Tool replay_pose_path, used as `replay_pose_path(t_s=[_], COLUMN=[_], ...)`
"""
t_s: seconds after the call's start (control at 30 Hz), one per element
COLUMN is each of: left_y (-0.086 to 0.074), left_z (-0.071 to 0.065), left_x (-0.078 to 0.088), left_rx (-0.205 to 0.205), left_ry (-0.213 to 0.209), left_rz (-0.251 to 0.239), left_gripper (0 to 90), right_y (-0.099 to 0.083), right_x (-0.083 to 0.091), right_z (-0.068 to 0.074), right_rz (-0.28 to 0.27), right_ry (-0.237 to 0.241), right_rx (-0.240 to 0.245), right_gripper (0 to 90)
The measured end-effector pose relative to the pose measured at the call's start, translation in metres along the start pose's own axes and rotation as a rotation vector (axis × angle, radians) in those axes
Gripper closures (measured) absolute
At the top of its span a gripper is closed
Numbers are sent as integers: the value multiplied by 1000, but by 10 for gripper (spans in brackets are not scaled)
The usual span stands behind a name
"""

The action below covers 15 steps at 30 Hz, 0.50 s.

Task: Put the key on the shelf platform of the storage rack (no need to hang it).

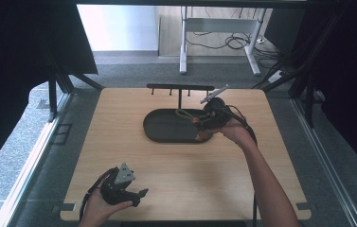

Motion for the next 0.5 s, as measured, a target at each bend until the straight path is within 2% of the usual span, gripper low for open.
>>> replay_pose_path(t_s=[0.5], left_y=[1], left_z=[1], left_x=[2], left_rx=[1], left_ry=[0], left_rz=[-7], left_gripper=[200], right_y=[6], right_x=[-3], right_z=[-8], right_rz=[2], right_ry=[-18], right_rx=[-11], right_gripper=[668])
Point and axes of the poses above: each handheld gripper's, and its own axes: x roughly backward along the jaws, y roughly out of its top, z roughly to its left, the point moved 9 cm from there along -x, roughly forward along the jaws, and after that the axes turned 9 degrees about -z, right-handed, at the moved point
